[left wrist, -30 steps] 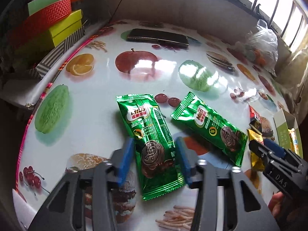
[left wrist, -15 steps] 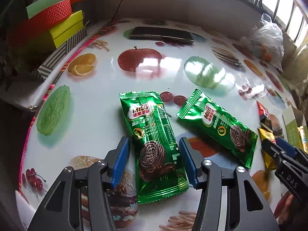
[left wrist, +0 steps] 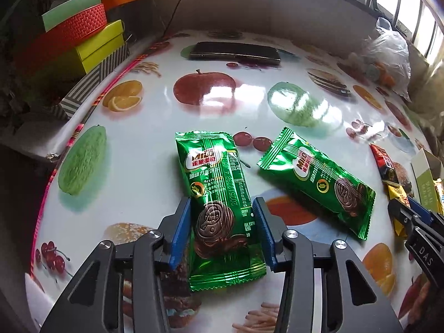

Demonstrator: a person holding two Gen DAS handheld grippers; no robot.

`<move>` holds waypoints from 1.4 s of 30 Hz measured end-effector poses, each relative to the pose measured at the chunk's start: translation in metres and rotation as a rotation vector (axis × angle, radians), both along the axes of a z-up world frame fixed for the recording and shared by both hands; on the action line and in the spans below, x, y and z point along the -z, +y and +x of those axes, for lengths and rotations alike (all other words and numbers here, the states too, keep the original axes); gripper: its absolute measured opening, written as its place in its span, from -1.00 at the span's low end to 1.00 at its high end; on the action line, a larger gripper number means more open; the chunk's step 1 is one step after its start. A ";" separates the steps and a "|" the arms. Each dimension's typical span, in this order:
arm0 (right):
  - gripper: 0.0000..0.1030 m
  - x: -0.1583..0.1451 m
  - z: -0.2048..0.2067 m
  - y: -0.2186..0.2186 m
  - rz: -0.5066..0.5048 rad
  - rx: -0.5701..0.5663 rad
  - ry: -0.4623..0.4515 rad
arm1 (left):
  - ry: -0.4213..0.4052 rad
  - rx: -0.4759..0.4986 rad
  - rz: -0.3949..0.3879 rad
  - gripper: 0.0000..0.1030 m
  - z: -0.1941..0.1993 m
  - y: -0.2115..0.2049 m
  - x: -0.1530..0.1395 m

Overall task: Organize snacks
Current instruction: 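Lower the right gripper onto the yellow peanut candy while the left approaches a green Milo pack, then grasp the yellow peanut candy with the right gripper while the left grasps the green Milo pack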

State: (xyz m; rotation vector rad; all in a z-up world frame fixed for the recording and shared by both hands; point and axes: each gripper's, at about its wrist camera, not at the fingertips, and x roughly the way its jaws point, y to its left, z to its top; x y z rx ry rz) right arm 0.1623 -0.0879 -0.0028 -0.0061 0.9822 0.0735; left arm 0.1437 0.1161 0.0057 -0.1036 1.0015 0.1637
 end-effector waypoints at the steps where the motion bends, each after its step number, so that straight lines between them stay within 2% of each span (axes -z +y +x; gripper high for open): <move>1: -0.45 0.000 0.000 0.000 -0.002 0.003 -0.003 | -0.002 0.002 0.002 -0.12 -0.001 0.000 0.000; 13: -0.56 -0.001 -0.002 -0.001 -0.004 0.006 -0.009 | -0.014 0.001 -0.001 -0.12 -0.007 0.000 -0.002; 42: -0.58 -0.011 -0.021 0.003 0.038 -0.040 -0.052 | -0.092 0.035 -0.011 -0.12 -0.040 -0.009 -0.027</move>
